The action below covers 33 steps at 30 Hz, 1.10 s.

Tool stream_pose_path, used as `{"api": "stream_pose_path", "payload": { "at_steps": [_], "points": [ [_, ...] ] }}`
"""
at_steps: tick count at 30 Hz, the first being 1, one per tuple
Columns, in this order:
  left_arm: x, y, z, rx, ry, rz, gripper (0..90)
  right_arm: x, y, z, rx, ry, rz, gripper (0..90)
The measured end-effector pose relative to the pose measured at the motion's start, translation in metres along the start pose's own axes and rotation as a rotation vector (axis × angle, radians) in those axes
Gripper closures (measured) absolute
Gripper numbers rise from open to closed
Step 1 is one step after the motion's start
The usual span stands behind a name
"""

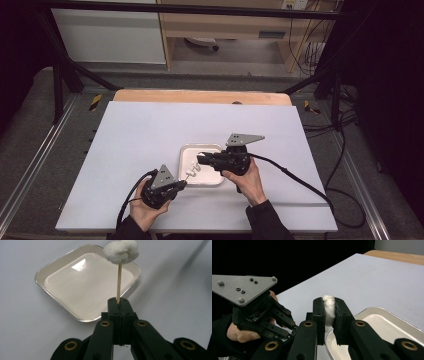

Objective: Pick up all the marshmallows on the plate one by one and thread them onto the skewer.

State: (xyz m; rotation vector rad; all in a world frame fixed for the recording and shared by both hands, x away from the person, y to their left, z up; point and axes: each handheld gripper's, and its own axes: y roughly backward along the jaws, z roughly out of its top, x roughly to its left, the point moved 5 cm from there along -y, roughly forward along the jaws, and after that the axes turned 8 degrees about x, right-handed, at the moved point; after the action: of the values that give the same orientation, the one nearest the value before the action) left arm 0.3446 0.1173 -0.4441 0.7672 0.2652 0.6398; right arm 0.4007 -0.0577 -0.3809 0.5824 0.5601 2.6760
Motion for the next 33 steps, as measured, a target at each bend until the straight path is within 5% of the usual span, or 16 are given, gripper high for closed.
{"api": "stream_pose_path", "payload": {
  "at_steps": [33],
  "points": [
    [-0.0013,0.0027,0.0013,-0.009,-0.002,0.005,89.5,0.0026,-0.0037,-0.0050,-0.034,-0.015,0.023,82.0]
  ]
}}
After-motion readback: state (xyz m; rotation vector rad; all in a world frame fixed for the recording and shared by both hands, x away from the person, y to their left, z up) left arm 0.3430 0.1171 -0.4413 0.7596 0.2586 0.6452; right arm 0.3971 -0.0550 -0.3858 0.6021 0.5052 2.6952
